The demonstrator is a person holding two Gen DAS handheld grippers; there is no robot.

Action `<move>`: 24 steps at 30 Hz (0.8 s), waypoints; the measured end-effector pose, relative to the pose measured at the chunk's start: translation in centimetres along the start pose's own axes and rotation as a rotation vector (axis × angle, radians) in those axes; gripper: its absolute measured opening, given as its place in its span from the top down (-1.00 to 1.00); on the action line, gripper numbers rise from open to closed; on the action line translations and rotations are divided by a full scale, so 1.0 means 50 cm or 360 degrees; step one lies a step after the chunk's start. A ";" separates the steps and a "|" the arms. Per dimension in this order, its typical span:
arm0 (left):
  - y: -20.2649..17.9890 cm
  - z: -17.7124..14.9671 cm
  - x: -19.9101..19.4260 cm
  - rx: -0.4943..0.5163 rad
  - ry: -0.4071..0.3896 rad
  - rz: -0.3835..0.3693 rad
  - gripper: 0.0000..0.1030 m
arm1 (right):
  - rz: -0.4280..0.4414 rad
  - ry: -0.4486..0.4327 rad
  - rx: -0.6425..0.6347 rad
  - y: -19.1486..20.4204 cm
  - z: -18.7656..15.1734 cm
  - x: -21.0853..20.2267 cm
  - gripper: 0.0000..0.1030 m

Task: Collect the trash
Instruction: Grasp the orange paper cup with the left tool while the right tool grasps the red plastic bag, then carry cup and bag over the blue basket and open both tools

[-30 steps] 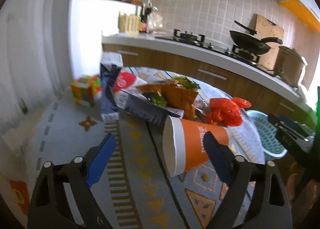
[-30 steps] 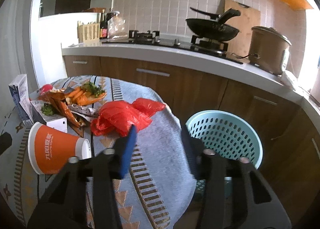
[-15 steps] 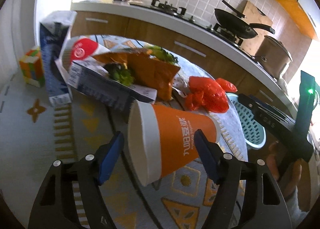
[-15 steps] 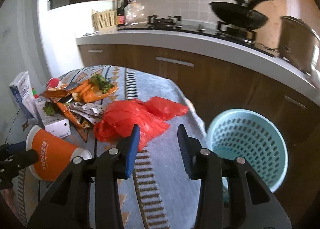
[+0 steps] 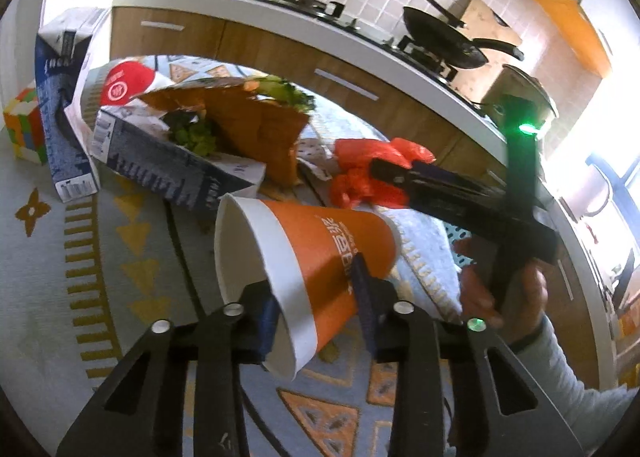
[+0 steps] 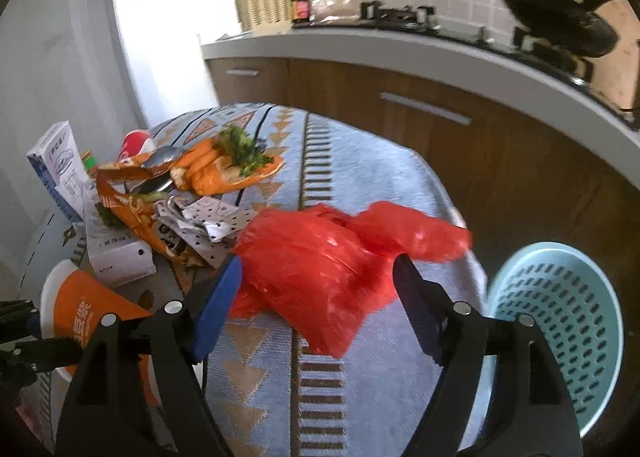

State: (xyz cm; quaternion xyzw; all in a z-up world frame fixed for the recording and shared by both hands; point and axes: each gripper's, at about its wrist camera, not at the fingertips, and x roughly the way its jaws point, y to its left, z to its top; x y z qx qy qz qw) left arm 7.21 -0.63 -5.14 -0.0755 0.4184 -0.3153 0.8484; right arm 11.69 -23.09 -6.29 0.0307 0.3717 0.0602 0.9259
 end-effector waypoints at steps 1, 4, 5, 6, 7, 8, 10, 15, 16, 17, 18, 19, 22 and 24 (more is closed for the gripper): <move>-0.006 -0.002 -0.004 0.0006 -0.0003 -0.0016 0.51 | 0.0009 0.0024 -0.0013 0.001 -0.001 0.010 -0.49; -0.029 -0.010 -0.014 0.0029 -0.0014 -0.0043 0.68 | 0.0020 0.0044 -0.0031 0.000 -0.007 0.018 -0.50; -0.036 -0.012 -0.016 0.0030 -0.0020 -0.0050 0.75 | 0.0030 0.0047 -0.0014 -0.003 -0.009 0.017 -0.49; -0.047 -0.014 -0.018 0.0035 -0.0029 -0.0062 0.84 | 0.0036 0.0052 0.0004 -0.007 -0.010 0.017 -0.31; -0.053 -0.016 -0.019 0.0042 -0.0036 -0.0066 0.90 | 0.0039 0.0072 0.0023 -0.015 -0.013 0.017 -0.03; -0.060 -0.018 -0.021 0.0051 -0.0043 -0.0063 0.97 | 0.0044 0.0081 0.0038 -0.022 -0.017 0.014 0.14; -0.081 -0.021 -0.023 0.0097 -0.0069 -0.0002 0.98 | 0.0089 0.0075 0.0094 -0.041 -0.025 0.003 0.39; -0.121 -0.023 -0.038 0.0154 -0.0130 -0.0007 0.98 | 0.0169 -0.0033 0.0246 -0.090 -0.041 -0.066 0.54; -0.127 -0.020 -0.041 0.0164 -0.0145 -0.0013 0.98 | 0.0152 -0.0065 0.0261 -0.099 -0.040 -0.087 0.54; -0.139 -0.013 -0.044 0.0182 -0.0162 -0.0018 0.98 | 0.0126 -0.0090 0.0267 -0.105 -0.038 -0.103 0.54; -0.148 -0.007 -0.047 0.0198 -0.0175 -0.0021 0.98 | 0.0083 -0.0118 0.0273 -0.113 -0.036 -0.123 0.54; -0.164 0.003 -0.049 0.0228 -0.0192 -0.0032 0.98 | 0.0021 -0.0152 0.0282 -0.125 -0.037 -0.149 0.54; -0.223 0.043 -0.038 0.0334 -0.0216 -0.0057 0.98 | -0.0139 -0.0216 0.0299 -0.163 -0.042 -0.210 0.54; -0.265 0.065 -0.021 0.0402 -0.0213 -0.0075 0.98 | -0.0257 -0.0234 0.0319 -0.197 -0.049 -0.244 0.54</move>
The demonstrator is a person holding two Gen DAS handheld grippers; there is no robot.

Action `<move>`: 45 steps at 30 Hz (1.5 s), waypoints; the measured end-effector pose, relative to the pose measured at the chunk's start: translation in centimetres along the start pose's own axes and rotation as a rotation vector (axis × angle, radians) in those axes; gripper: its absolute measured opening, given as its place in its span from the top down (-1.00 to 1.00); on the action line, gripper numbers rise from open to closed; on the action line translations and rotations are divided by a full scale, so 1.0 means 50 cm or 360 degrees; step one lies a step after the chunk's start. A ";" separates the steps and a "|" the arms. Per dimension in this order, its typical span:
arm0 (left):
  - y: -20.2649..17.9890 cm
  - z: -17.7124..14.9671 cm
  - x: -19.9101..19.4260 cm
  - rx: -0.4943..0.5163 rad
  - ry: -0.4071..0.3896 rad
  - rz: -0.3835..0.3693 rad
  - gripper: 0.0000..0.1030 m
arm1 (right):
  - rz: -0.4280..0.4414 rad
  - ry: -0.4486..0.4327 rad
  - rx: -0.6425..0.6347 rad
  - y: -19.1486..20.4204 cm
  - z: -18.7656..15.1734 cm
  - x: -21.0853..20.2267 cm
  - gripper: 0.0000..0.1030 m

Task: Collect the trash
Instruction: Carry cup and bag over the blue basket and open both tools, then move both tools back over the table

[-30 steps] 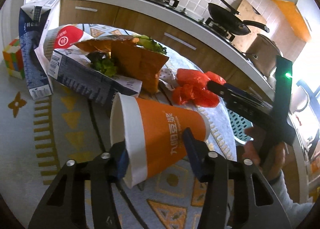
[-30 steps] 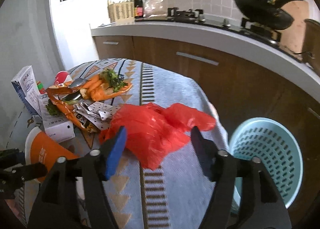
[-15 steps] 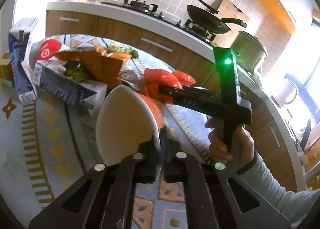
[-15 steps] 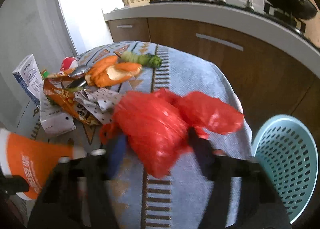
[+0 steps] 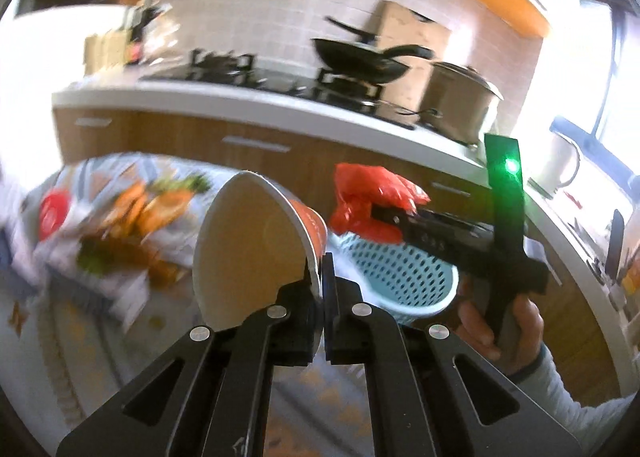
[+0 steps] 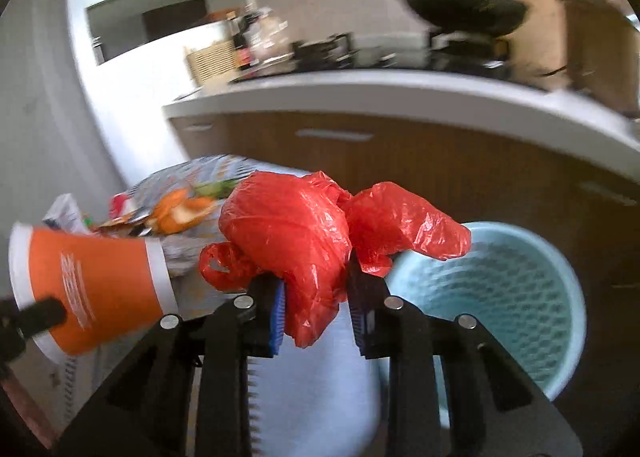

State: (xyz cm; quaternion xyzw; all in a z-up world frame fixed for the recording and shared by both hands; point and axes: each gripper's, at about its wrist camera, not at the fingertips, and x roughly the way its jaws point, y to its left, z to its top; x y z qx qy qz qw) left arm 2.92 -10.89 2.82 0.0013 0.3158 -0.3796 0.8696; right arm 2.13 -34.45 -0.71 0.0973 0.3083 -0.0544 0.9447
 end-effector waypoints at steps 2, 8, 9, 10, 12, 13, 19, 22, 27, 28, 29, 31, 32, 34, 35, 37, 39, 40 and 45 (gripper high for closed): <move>-0.044 0.030 0.032 0.0068 0.0008 -0.0042 0.98 | -0.0068 -0.0004 0.0019 -0.034 0.002 -0.018 0.54; -0.148 0.077 0.144 0.0202 0.0094 -0.0152 0.98 | -0.0348 0.0082 0.0093 -0.149 -0.028 -0.037 0.54; -0.162 0.079 0.166 0.0218 0.0120 -0.0168 0.98 | -0.0404 0.0123 0.0116 -0.173 -0.039 -0.030 0.53; -0.171 0.080 0.187 0.0225 0.0146 -0.0184 0.98 | -0.0437 0.0155 0.0131 -0.188 -0.049 -0.023 0.53; -0.192 0.080 0.231 0.0242 0.0205 -0.0215 0.97 | -0.0488 0.0214 0.0170 -0.218 -0.068 -0.009 0.47; -0.199 0.078 0.249 0.0251 0.0228 -0.0216 0.97 | -0.0509 0.0256 0.0205 -0.236 -0.080 0.001 0.47; -0.217 0.054 0.376 0.0246 0.0425 -0.0233 0.97 | -0.0536 0.0421 0.0305 -0.298 -0.135 0.049 0.29; -0.212 0.041 0.423 0.0226 0.0497 -0.0205 0.95 | -0.0558 0.0449 0.0311 -0.319 -0.149 0.061 0.04; -0.206 0.026 0.446 0.0225 0.0530 -0.0149 0.00 | -0.0553 0.0442 0.0320 -0.329 -0.149 0.068 -0.25; -0.204 0.027 0.445 0.0224 0.0526 -0.0148 0.00 | -0.0553 0.0438 0.0317 -0.323 -0.148 0.065 -0.25; -0.203 0.028 0.442 0.0217 0.0523 -0.0150 0.00 | -0.0555 0.0430 0.0317 -0.320 -0.147 0.063 -0.25; -0.196 0.030 0.434 0.0201 0.0503 -0.0152 0.00 | -0.0551 0.0408 0.0325 -0.315 -0.142 0.053 -0.25; -0.191 0.031 0.427 0.0195 0.0487 -0.0148 0.00 | -0.0547 0.0394 0.0322 -0.313 -0.139 0.048 -0.25; -0.185 0.037 0.412 0.0182 0.0452 -0.0136 0.00 | -0.0555 0.0357 0.0308 -0.308 -0.130 0.036 -0.25; -0.183 0.039 0.403 0.0173 0.0434 -0.0130 0.00 | -0.0565 0.0337 0.0292 -0.302 -0.125 0.030 -0.25; -0.175 0.044 0.377 0.0158 0.0387 -0.0122 0.00 | -0.0560 0.0298 0.0262 -0.287 -0.115 0.016 -0.25; -0.167 0.048 0.346 0.0146 0.0338 -0.0102 0.00 | -0.0535 0.0266 0.0244 -0.271 -0.105 0.005 -0.25; -0.163 0.050 0.330 0.0140 0.0315 -0.0095 0.00 | -0.0518 0.0239 0.0227 -0.256 -0.097 -0.003 -0.25; -0.123 0.057 0.230 0.0097 0.0173 0.0056 0.00 | -0.0415 0.0145 0.0159 -0.186 -0.063 -0.032 -0.25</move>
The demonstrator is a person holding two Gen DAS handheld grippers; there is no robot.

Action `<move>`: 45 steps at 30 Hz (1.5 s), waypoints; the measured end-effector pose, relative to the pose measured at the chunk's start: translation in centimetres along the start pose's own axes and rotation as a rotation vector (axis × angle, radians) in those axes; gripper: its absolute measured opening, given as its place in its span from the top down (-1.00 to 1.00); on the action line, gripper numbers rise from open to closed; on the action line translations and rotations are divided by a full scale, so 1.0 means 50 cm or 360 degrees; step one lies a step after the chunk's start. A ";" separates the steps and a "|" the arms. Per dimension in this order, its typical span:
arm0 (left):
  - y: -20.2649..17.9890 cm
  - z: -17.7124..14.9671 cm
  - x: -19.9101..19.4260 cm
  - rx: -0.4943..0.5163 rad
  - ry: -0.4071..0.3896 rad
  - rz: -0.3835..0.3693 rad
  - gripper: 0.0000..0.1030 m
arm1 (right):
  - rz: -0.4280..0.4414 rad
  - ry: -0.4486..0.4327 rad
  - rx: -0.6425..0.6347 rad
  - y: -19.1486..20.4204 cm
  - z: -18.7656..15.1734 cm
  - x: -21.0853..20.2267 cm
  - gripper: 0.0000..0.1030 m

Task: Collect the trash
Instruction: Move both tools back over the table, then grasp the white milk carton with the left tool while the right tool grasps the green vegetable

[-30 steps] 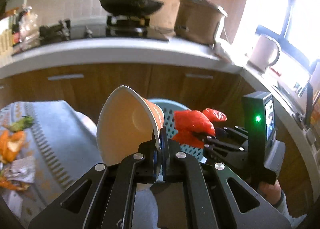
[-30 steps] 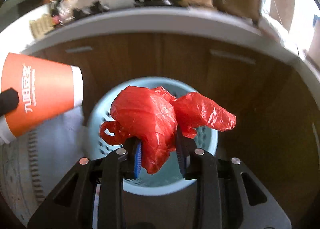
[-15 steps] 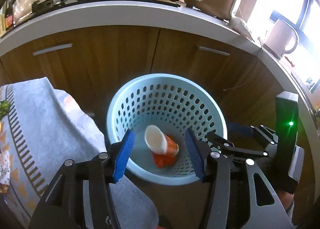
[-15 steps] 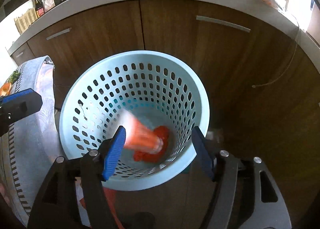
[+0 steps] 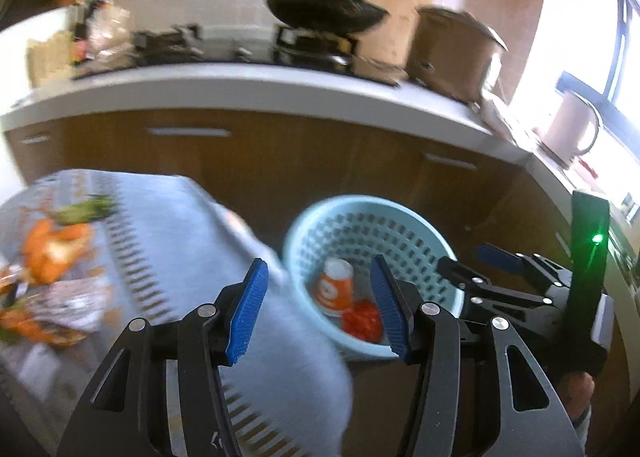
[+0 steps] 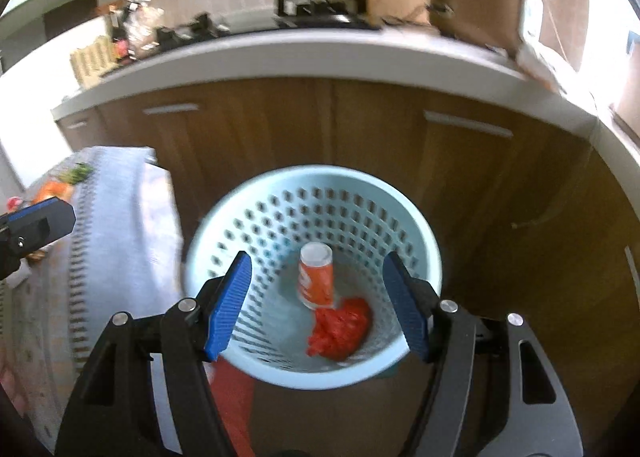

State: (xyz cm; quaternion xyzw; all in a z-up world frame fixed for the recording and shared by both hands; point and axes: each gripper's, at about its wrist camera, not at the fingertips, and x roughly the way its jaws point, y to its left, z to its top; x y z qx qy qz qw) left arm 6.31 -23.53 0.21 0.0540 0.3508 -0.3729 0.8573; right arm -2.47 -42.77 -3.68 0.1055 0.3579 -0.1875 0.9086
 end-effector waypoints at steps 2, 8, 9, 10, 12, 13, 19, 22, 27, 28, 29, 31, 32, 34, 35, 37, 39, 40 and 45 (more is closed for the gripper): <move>0.030 -0.006 -0.054 -0.0036 -0.0071 0.0086 -0.04 | 0.0055 -0.0041 -0.0039 0.037 0.012 -0.022 -0.25; 0.134 -0.029 -0.209 -0.0156 -0.0272 0.0442 -0.18 | 0.0220 -0.0137 -0.0157 0.165 0.037 -0.067 -0.25; 0.151 -0.033 -0.233 -0.0179 -0.0299 0.0501 -0.21 | 0.0236 -0.0149 -0.0188 0.187 0.039 -0.073 -0.25; 0.175 -0.041 -0.263 -0.0215 -0.0333 0.0585 -0.23 | 0.0262 -0.0159 -0.0225 0.216 0.042 -0.079 -0.25; 0.209 -0.055 -0.307 -0.0267 -0.0372 0.0716 -0.27 | 0.0316 -0.0163 -0.0284 0.266 0.046 -0.084 -0.25; 0.232 -0.063 -0.330 -0.0302 -0.0390 0.0798 -0.28 | 0.0340 -0.0162 -0.0309 0.289 0.046 -0.086 -0.25; 0.360 -0.104 -0.400 -0.0490 -0.0389 0.1043 -0.46 | 0.0471 -0.0118 -0.0442 0.412 0.041 -0.074 -0.25; 0.407 -0.115 -0.395 -0.0543 -0.0350 0.1053 -0.46 | 0.0526 -0.0106 -0.0505 0.466 0.034 -0.070 -0.25; 0.456 -0.114 -0.343 -0.0568 -0.0279 0.1108 -0.46 | 0.0579 -0.0117 -0.0595 0.529 0.036 -0.057 -0.25; 0.465 -0.115 -0.331 -0.0570 -0.0262 0.1133 -0.46 | 0.0582 -0.0122 -0.0605 0.537 0.038 -0.054 -0.25; 0.474 -0.115 -0.320 -0.0570 -0.0248 0.1160 -0.46 | 0.0592 -0.0123 -0.0611 0.544 0.044 -0.047 -0.25; 0.496 -0.113 -0.298 -0.0581 -0.0226 0.1201 -0.46 | 0.0597 -0.0113 -0.0605 0.553 0.059 -0.027 -0.24; 0.506 -0.111 -0.288 -0.0588 -0.0216 0.1211 -0.46 | 0.0592 -0.0104 -0.0599 0.557 0.066 -0.014 -0.24; 0.525 -0.112 -0.274 -0.0602 -0.0204 0.1236 -0.46 | 0.0600 -0.0077 -0.0571 0.562 0.084 0.019 -0.24; 0.532 -0.111 -0.268 -0.0598 -0.0207 0.1256 -0.46 | 0.0614 -0.0061 -0.0555 0.564 0.096 0.040 -0.24; 0.546 -0.110 -0.258 -0.0594 -0.0202 0.1287 -0.42 | 0.0612 -0.0039 -0.0535 0.568 0.113 0.075 -0.23; 0.560 -0.108 -0.250 -0.0611 -0.0201 0.1280 -0.18 | 0.0616 -0.0010 -0.0535 0.576 0.130 0.111 -0.12; 0.570 -0.109 -0.247 -0.0631 -0.0196 0.1270 -0.09 | 0.0625 0.0024 -0.0526 0.580 0.143 0.138 -0.06; 0.602 -0.125 -0.244 -0.0704 -0.0229 0.1200 0.58 | 0.0641 0.0114 -0.0545 0.604 0.180 0.222 0.00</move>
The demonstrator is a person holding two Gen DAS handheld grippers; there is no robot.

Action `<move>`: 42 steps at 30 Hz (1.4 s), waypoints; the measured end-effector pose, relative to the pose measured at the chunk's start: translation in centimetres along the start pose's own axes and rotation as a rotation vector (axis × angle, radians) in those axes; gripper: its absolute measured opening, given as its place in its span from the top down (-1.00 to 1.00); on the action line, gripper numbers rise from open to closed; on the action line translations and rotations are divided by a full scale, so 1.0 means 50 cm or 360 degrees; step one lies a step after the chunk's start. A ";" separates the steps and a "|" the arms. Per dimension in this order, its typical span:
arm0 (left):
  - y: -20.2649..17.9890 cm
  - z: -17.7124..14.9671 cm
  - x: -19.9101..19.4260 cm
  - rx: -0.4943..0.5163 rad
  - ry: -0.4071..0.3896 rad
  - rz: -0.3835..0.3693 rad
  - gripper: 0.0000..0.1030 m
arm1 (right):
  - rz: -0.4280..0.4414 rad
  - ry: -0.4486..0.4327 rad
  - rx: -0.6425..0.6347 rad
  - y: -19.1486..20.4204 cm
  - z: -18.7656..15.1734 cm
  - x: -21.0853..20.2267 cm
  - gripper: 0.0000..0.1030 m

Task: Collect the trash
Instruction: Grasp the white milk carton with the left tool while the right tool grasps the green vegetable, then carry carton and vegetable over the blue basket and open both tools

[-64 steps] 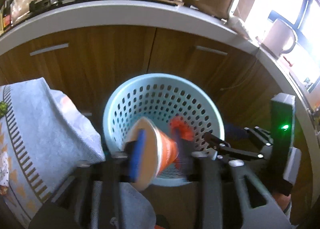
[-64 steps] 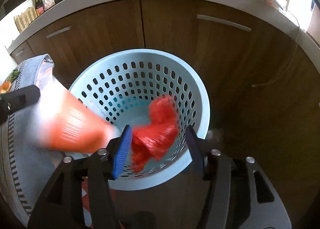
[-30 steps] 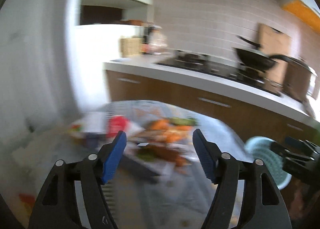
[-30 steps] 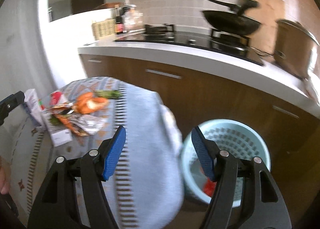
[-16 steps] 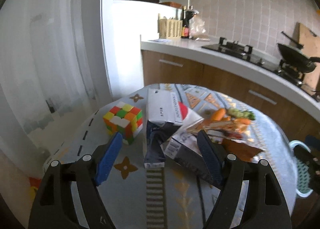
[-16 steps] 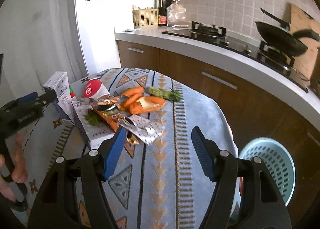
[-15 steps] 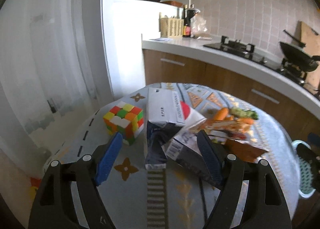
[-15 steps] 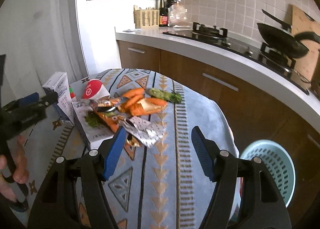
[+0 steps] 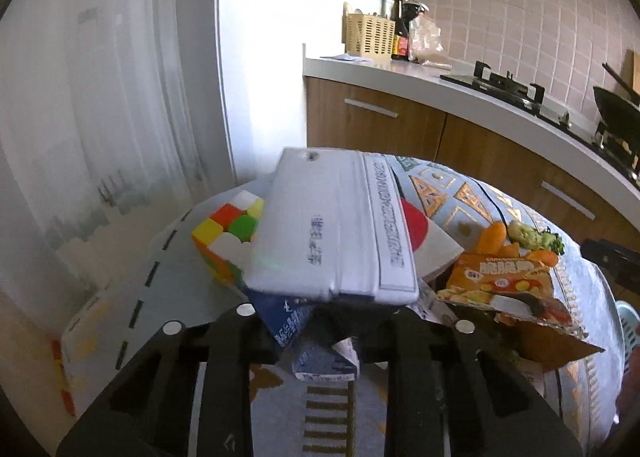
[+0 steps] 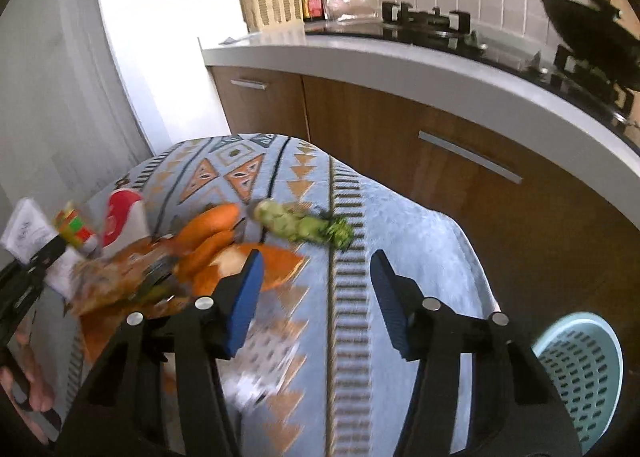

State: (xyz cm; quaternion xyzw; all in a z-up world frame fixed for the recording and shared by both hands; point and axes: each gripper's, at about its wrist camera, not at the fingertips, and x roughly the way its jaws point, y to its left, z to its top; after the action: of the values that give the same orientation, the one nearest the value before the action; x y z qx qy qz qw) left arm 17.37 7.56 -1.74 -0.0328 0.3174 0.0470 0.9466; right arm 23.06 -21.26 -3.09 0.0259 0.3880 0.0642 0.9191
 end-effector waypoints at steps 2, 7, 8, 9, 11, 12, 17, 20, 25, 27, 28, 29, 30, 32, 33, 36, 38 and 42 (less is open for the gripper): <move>0.007 -0.007 -0.001 -0.0018 -0.0053 -0.0022 0.59 | 0.0017 0.0032 -0.0039 -0.002 0.011 0.028 0.00; 0.008 -0.020 -0.003 -0.0026 -0.0104 -0.0040 0.61 | 0.0003 0.0102 -0.0219 0.013 0.039 0.102 0.00; 0.007 -0.020 -0.003 -0.0021 -0.0108 -0.0040 0.61 | 0.0010 0.0118 -0.0240 0.015 0.040 0.112 0.00; 0.006 -0.021 -0.003 -0.0020 -0.0110 -0.0039 0.61 | 0.0027 0.0134 -0.0280 0.019 0.042 0.126 -0.01; 0.006 -0.021 -0.001 -0.0020 -0.0109 -0.0045 0.61 | 0.0071 0.0144 -0.0320 0.020 0.044 0.134 -0.03; 0.006 -0.021 0.001 -0.0021 -0.0107 -0.0048 0.61 | 0.0092 0.0166 -0.0343 0.021 0.044 0.137 -0.05; 0.010 -0.023 0.007 -0.0040 -0.0071 -0.0087 0.62 | 0.0158 0.0240 -0.0379 0.027 0.037 0.147 -0.07; 0.008 -0.023 0.007 -0.0030 -0.0072 -0.0086 0.62 | 0.0203 0.0305 -0.0321 0.024 0.035 0.152 -0.07; 0.021 -0.021 0.001 -0.0094 -0.0080 -0.0125 0.64 | 0.0285 0.0285 -0.0340 0.047 0.017 0.122 0.60; 0.027 -0.016 -0.014 -0.0109 -0.0122 -0.0132 0.64 | 0.0279 0.0249 -0.0332 0.054 0.010 0.101 0.61; 0.025 -0.014 -0.024 -0.0105 -0.0144 -0.0134 0.64 | 0.0276 0.0207 -0.0324 0.056 0.008 0.082 0.61; 0.024 -0.011 -0.036 -0.0099 -0.0168 -0.0142 0.65 | 0.0268 0.0166 -0.0321 0.058 0.008 0.063 0.61; 0.021 -0.007 -0.051 -0.0092 -0.0190 -0.0157 0.66 | 0.0263 0.0127 -0.0315 0.057 0.009 0.042 0.61; 0.014 0.000 -0.078 -0.0079 -0.0225 -0.0189 0.66 | 0.0237 0.0028 -0.0297 0.050 0.014 -0.016 0.61; 0.008 0.004 -0.098 -0.0074 -0.0248 -0.0229 0.66 | 0.0237 -0.0015 -0.0286 0.044 0.015 -0.045 0.61; -0.016 0.013 -0.150 -0.0038 -0.0315 -0.0309 0.66 | 0.0211 -0.0148 -0.0249 0.025 0.019 -0.126 0.61; -0.036 0.014 -0.179 -0.0017 -0.0343 -0.0362 0.66 | 0.0190 -0.0218 -0.0216 0.005 0.012 -0.182 0.61; -0.088 0.012 -0.235 0.0028 -0.0371 -0.0535 0.66 | 0.0071 -0.0327 -0.0177 -0.036 -0.016 -0.263 0.61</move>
State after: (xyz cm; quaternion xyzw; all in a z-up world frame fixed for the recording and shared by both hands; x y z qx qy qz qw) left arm 8.85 2.46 5.98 -0.0713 0.1961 -0.1109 0.9717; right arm 13.59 -24.85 5.50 -0.0100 0.2869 0.1029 0.9524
